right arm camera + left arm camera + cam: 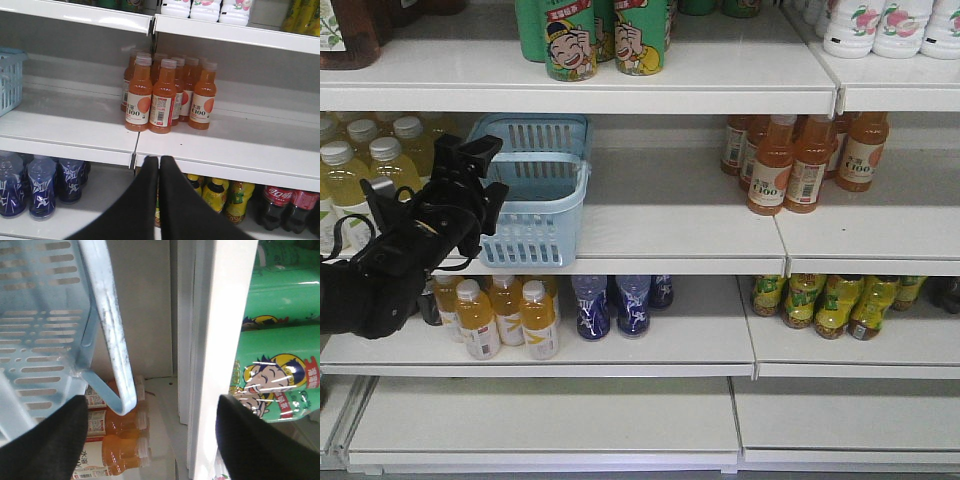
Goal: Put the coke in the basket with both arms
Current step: 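Reach the left gripper toward the light-blue basket handle, then close the left gripper on the basket handle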
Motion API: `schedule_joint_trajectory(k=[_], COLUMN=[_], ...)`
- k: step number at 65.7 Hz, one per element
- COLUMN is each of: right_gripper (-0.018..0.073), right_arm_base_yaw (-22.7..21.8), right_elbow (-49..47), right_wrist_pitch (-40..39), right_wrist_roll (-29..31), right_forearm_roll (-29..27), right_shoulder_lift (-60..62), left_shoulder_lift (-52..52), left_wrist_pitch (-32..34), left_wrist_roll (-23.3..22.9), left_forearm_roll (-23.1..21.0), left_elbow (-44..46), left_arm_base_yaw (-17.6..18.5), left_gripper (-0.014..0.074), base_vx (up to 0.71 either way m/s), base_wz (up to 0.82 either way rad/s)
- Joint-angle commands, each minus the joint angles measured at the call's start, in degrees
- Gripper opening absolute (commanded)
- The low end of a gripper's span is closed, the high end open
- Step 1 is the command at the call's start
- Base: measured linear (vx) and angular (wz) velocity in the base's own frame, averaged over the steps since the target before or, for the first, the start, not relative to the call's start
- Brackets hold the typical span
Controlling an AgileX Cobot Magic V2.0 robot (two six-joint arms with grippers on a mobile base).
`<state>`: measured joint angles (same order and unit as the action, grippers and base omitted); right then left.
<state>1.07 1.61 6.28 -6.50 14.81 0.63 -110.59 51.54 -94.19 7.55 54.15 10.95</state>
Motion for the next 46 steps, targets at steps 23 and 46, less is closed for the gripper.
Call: schedule_joint_trajectory(k=[23,46], right_gripper=[-0.0005,-0.0005], right_arm_base_yaw=[-0.32,-0.32], right_elbow=[0.38,0.38], right_wrist_pitch=[-4.01,-4.01], right_wrist_roll=[0.40,0.40], right_forearm_roll=[0.62,0.62], right_shoulder_lift=[0.69,0.69], left_shoulder_lift=[-4.98,-8.47], left_wrist_pitch=[1.60,-0.52], left_wrist_roll=[-0.36,-0.36], left_forearm_roll=[-5.39,-5.55], left_elbow=[10.72,16.74], left_arm_base_yaw=[0.15,0.15], left_gripper=[0.0517,0.0498], base_vx=[0.00,0.00], base_wz=[0.00,0.00])
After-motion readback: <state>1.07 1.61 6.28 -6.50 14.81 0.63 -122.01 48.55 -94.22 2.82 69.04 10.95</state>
